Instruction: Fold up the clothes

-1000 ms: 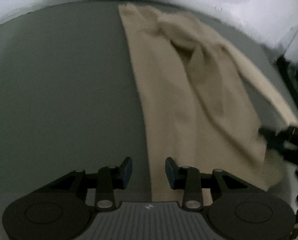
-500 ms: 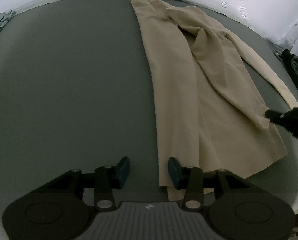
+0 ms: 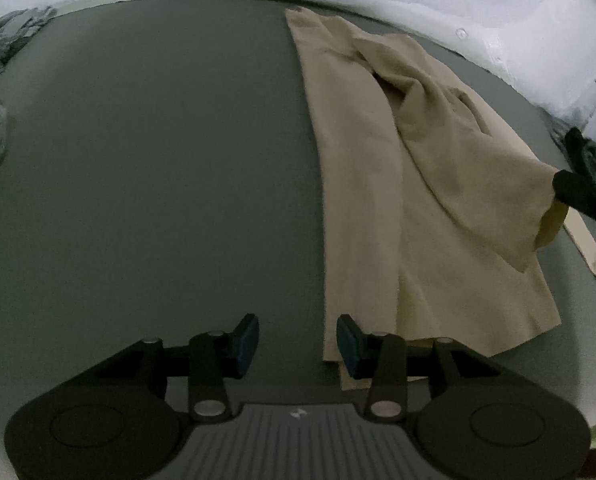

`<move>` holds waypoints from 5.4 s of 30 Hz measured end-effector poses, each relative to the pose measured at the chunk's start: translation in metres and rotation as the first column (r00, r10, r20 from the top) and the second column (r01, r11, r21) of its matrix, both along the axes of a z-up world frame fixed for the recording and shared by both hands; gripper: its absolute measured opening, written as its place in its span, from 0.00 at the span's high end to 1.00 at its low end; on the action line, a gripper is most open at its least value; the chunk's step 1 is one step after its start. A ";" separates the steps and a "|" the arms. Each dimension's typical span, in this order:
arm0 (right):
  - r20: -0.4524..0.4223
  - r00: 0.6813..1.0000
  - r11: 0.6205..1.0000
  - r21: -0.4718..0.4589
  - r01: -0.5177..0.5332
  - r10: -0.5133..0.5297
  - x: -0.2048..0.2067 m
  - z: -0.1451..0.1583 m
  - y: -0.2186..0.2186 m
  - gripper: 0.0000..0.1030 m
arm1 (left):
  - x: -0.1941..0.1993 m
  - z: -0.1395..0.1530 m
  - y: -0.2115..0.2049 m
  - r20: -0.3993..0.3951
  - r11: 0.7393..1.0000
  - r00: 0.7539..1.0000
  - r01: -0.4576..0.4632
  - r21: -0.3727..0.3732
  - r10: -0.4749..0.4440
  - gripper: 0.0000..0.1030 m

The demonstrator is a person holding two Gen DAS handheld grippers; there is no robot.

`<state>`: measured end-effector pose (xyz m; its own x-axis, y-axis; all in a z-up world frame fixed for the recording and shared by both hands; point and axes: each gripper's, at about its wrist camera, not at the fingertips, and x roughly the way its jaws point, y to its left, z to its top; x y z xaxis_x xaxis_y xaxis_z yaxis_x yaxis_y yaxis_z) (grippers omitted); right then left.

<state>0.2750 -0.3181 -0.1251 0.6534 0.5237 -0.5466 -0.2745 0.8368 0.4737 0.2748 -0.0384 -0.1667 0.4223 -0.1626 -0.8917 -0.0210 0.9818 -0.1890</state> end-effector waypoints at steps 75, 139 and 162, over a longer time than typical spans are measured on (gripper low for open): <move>-0.358 0.925 0.988 0.044 0.151 -0.126 0.043 -0.055 -0.019 0.80 | 0.029 0.010 -0.006 0.015 0.978 0.995 -0.098 -0.186 0.103 0.89; -0.050 0.864 0.745 -0.532 0.402 -0.502 0.062 -0.061 -0.250 0.43 | 0.112 -0.025 -0.118 -0.112 0.982 0.992 -0.035 0.184 0.056 0.00; -0.283 0.822 0.854 0.015 0.519 -0.495 0.074 -0.066 -0.289 0.96 | 0.110 -0.025 -0.109 -0.124 0.988 0.989 -0.059 0.144 0.077 0.00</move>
